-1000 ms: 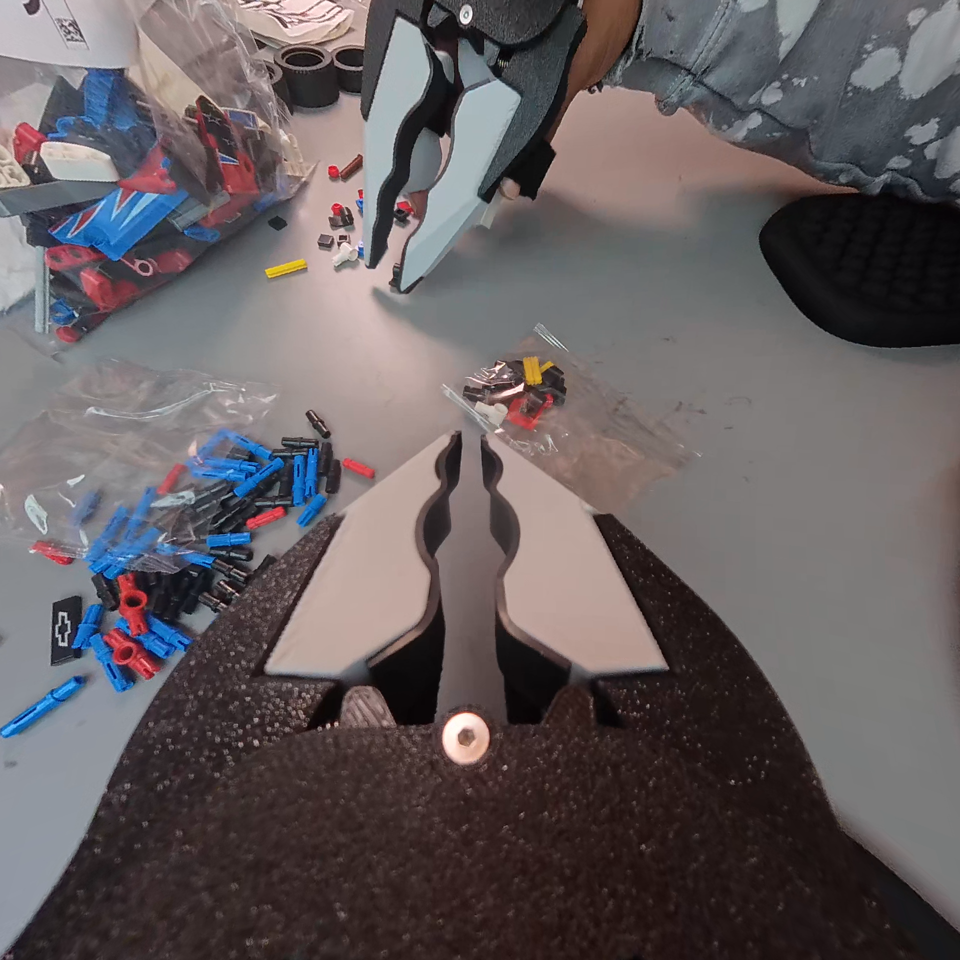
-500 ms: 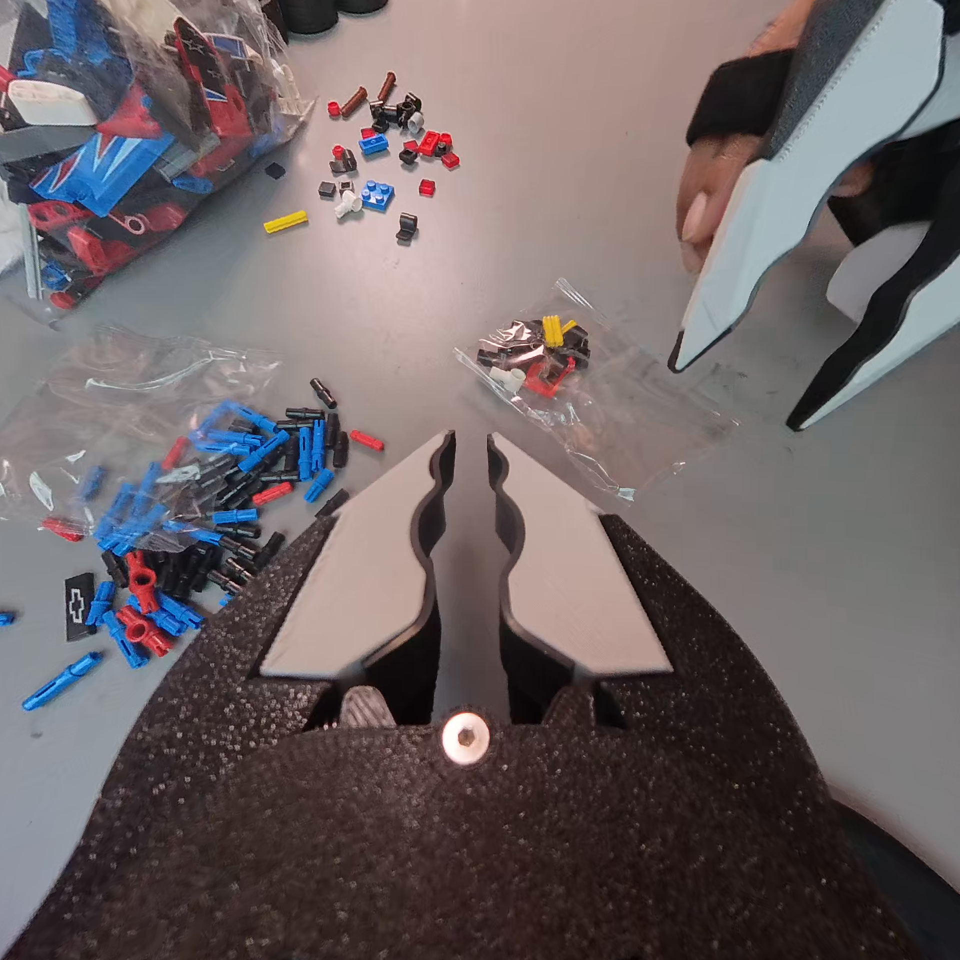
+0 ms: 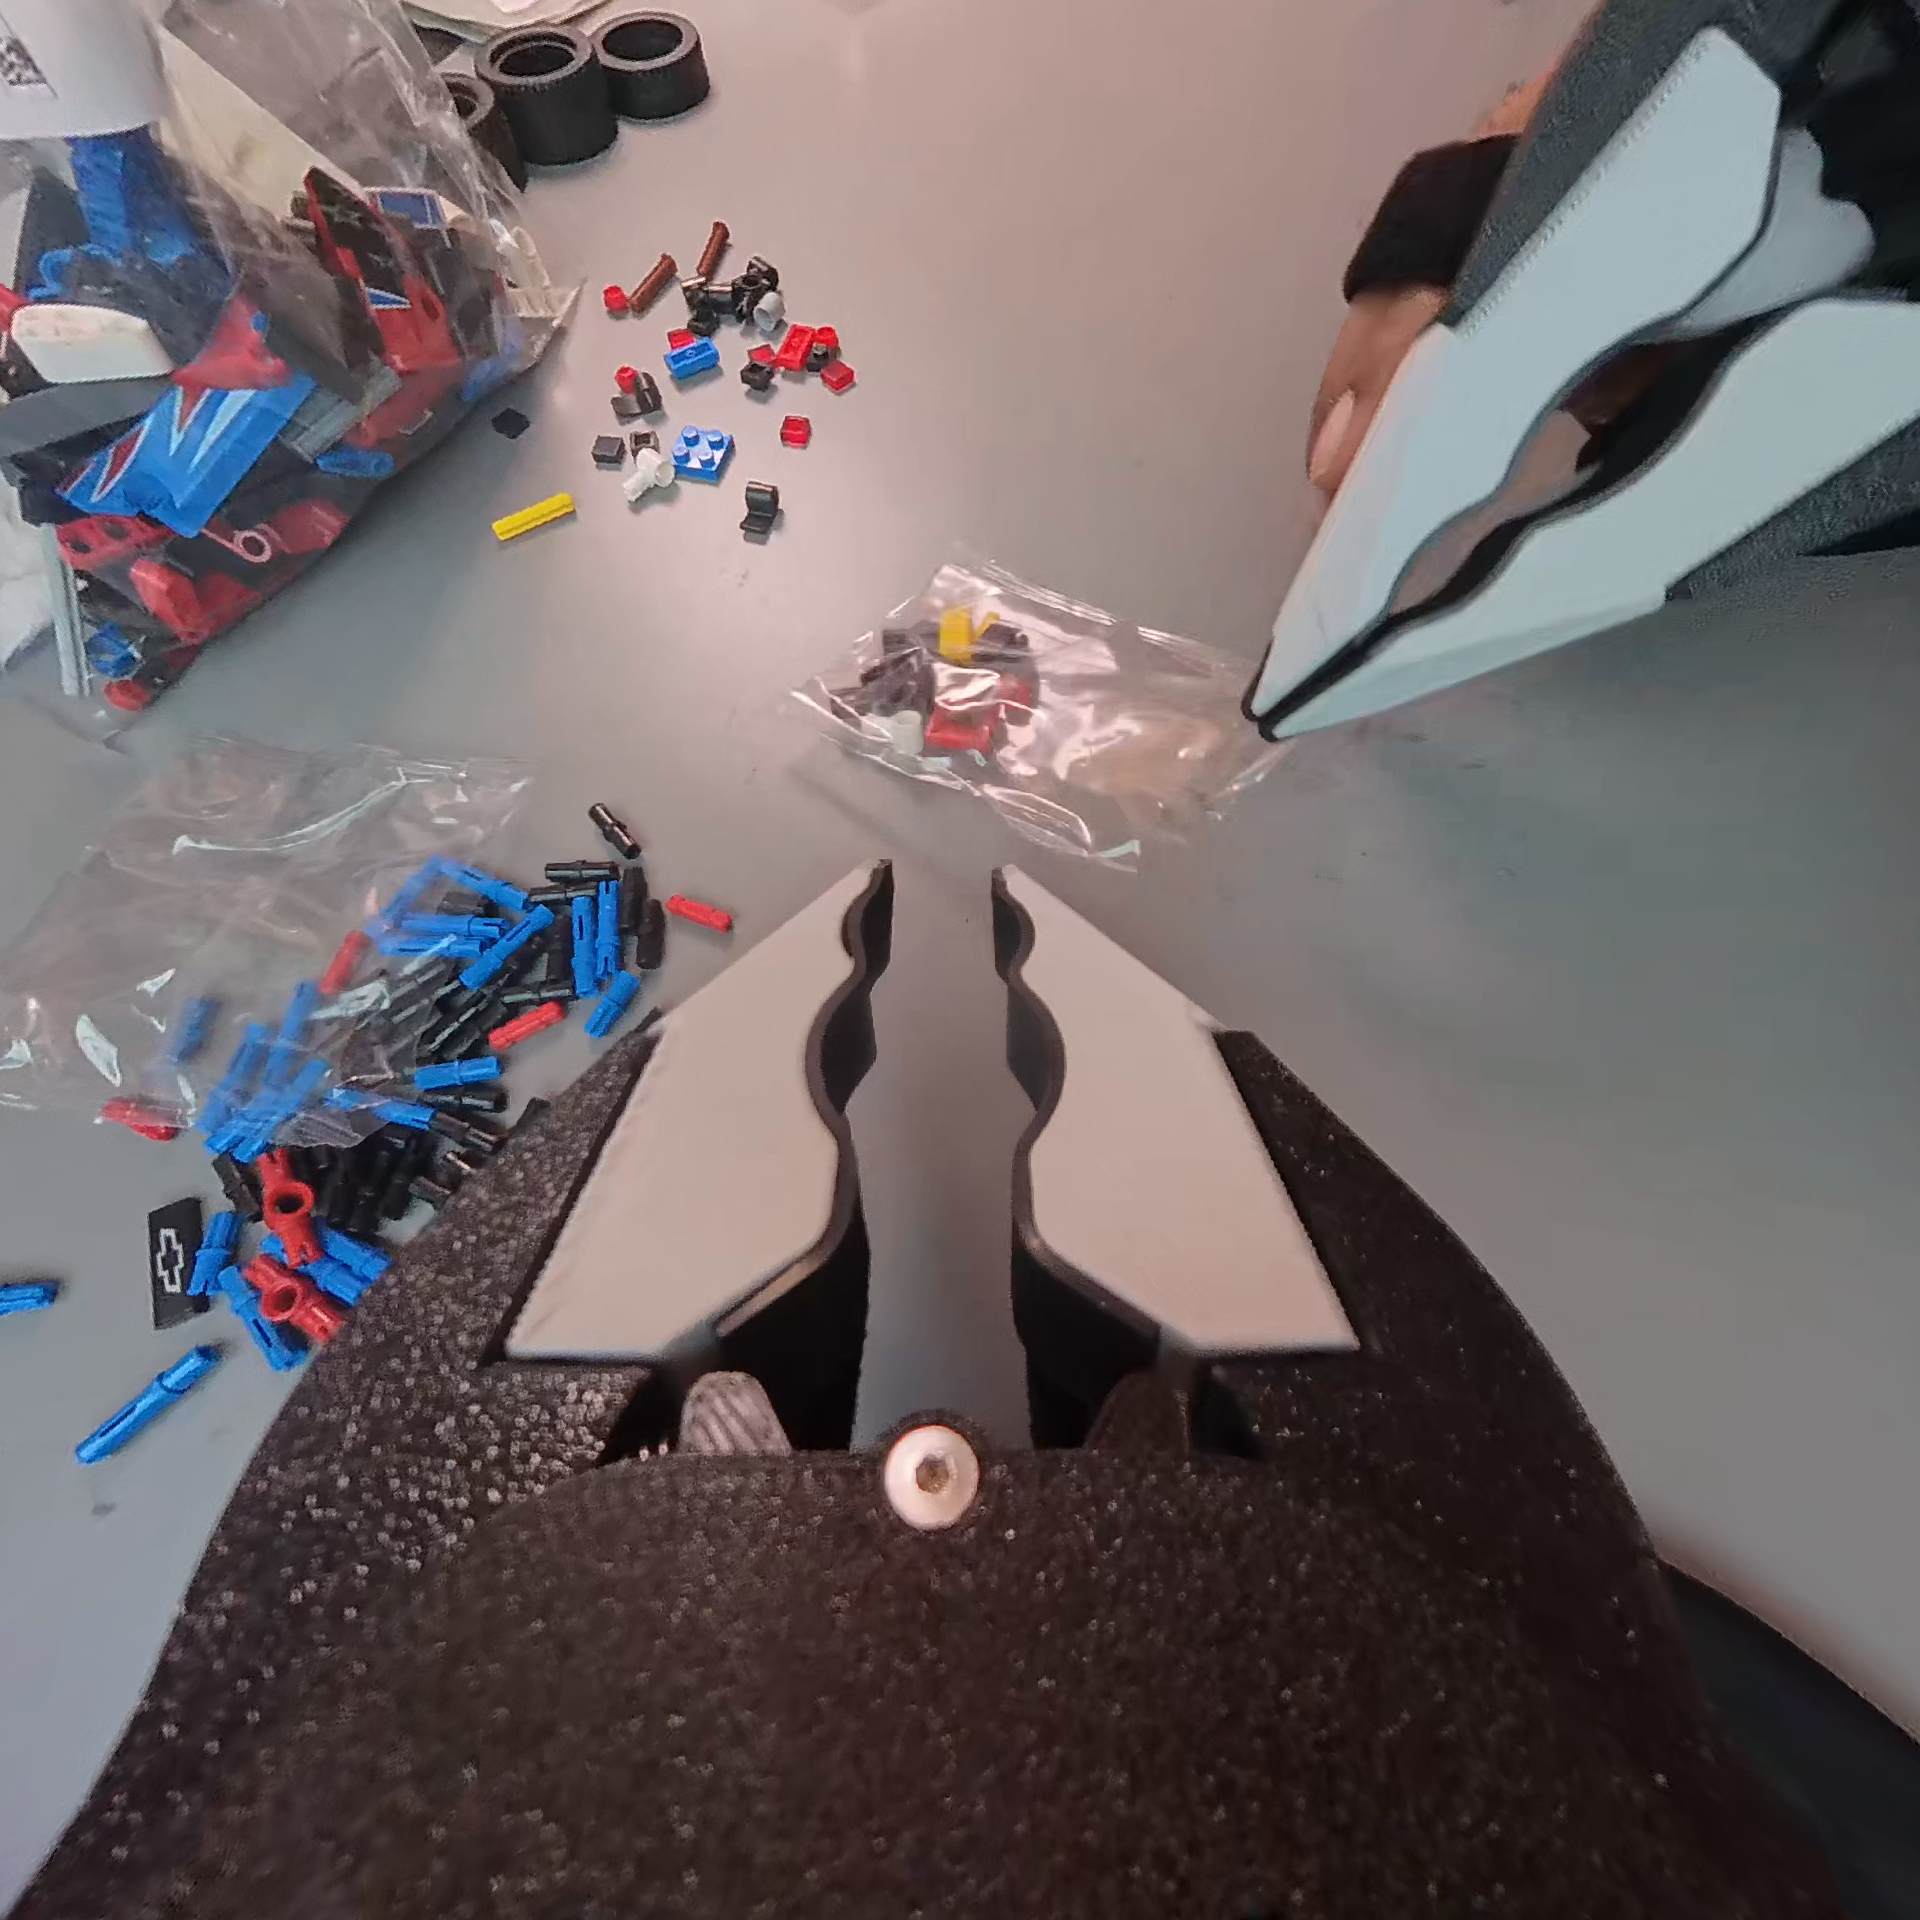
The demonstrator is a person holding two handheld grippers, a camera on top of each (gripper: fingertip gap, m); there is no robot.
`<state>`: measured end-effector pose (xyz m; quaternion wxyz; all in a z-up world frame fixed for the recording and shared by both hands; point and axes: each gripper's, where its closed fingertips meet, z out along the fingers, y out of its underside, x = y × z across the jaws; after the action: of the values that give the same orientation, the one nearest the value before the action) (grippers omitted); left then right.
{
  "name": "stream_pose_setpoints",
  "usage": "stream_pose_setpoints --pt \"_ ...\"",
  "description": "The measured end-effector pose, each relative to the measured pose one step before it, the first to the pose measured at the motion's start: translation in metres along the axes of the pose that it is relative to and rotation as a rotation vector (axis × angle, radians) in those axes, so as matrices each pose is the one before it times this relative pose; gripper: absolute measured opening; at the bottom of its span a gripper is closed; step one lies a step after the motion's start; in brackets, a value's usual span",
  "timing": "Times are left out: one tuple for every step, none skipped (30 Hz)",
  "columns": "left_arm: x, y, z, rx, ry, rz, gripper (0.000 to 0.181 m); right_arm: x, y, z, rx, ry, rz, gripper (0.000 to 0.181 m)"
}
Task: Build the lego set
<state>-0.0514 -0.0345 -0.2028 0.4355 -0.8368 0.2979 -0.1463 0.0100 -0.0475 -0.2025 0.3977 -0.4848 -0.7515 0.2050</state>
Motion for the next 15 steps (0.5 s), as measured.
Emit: stream_pose_setpoints --pt "0.00277 -0.00124 -0.00035 0.0078 0.0097 0.0165 0.023 0.00553 -0.00229 -0.00406 0.0107 -0.0006 0.0196 0.0" --pt "0.00186 -0.00079 -0.00011 0.0033 0.0032 0.016 0.025 0.00431 -0.00213 -0.00384 0.0073 -0.0114 0.0263 0.0" --pt "0.00007 0.00027 0.00049 -0.005 -0.0063 0.0109 0.026 0.00342 -0.00288 -0.00394 0.0107 -0.0112 0.0232 0.0" --pt "-0.00076 0.00119 0.00067 -0.0096 -0.0094 0.006 0.027 0.00365 -0.00374 -0.00383 0.017 0.0018 0.0098 0.0" --pt "0.00002 0.00116 0.00062 -0.0078 -0.0035 0.0065 0.029 0.00279 -0.00234 -0.00302 0.007 0.0036 0.0006 0.0" --pt "0.00077 0.00049 0.0005 -0.0025 0.0008 0.0099 0.032 0.00254 -0.00192 -0.00249 0.0059 0.0028 0.0007 0.0" --pt "0.00135 -0.00045 0.00044 0.0024 0.0027 0.0129 0.035 0.00219 -0.00257 -0.0023 0.0106 -0.0019 0.007 0.0" --pt "0.0029 -0.00135 0.00049 0.0068 0.0098 0.0168 0.038 0.00119 -0.00238 -0.00204 0.009 -0.0151 0.0189 0.0" --pt "0.00277 -0.00274 0.00058 0.0136 0.0056 0.0185 0.042 0.00074 -0.00329 -0.00216 0.0136 -0.0248 0.0305 0.0" --pt "0.00297 -0.00337 0.00084 0.0159 0.0047 0.0208 0.045 0.00165 -0.00478 -0.00263 0.0209 -0.0227 0.0347 0.0" --pt "0.00151 -0.00368 0.00141 0.0154 -0.0061 0.021 0.047 0.00087 -0.00449 -0.0027 0.0151 -0.029 0.0303 0.0" --pt "0.00099 -0.0043 0.00157 0.0181 -0.0096 0.0238 0.048 -0.00034 -0.00433 -0.00279 0.0105 -0.0369 0.0244 0.0" --pt "0.00147 -0.00438 0.0016 0.0199 -0.0044 0.0222 0.048 0.00008 -0.00437 -0.00255 0.0083 -0.0353 0.0277 0.0" --pt "0.00251 -0.00471 0.00128 0.0231 0.0065 0.0158 0.046 0.00059 -0.00456 -0.00246 0.011 -0.03 0.0226 0.0" --pt "0.00307 -0.0043 0.00093 0.021 0.0126 0.0116 0.041 -0.00007 -0.00325 -0.00193 0.0032 -0.0319 0.0177 0.0"
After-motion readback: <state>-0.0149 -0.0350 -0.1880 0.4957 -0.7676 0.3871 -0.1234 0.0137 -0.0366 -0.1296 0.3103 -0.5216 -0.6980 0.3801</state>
